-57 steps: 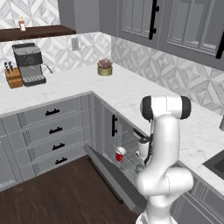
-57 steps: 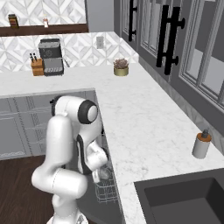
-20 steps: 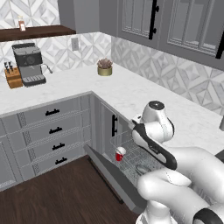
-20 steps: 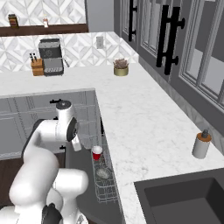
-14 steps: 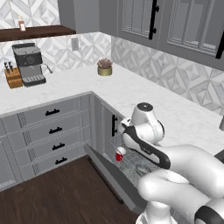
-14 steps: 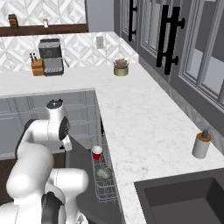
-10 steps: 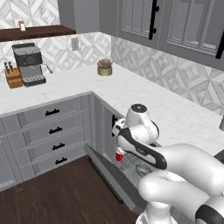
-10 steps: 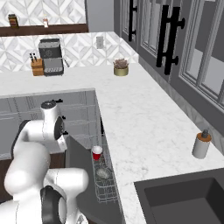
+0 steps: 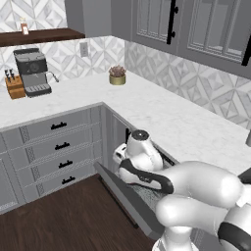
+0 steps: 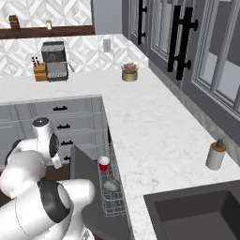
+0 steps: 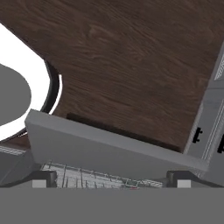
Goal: Pick up the cup and bowl from the counter, place them in the dishwasher, and close the dishwasher door.
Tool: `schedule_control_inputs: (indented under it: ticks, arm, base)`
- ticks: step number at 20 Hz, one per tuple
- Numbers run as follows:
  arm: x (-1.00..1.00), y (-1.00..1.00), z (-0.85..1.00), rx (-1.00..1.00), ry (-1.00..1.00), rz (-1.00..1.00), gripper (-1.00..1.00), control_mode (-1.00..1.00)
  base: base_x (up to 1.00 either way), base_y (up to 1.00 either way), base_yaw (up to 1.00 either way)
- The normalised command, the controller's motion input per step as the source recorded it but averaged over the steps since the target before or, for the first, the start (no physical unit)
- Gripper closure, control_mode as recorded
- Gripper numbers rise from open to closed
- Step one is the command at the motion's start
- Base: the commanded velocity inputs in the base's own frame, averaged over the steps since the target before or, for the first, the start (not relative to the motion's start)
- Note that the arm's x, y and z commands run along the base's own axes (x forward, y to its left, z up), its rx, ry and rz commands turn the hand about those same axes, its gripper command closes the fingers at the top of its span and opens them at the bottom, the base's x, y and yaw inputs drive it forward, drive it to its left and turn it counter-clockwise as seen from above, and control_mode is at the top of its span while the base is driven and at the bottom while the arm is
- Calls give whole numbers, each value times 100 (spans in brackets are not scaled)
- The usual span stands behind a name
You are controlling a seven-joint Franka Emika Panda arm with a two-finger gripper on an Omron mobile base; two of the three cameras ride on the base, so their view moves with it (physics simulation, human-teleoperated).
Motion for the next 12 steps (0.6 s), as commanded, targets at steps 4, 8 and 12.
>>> schedule_control_inputs:
  ticks: [4,8,12]
  arm:
    - [0,51,-48,-8,0,0,-100,-100]
    - [0,66,-29,-13,0,0,-100,-100]
    - [0,49,-34,-15,0,0,-100,-100]
  base:
    - [0,0,0]
    - [0,0,0]
    - [0,0,0]
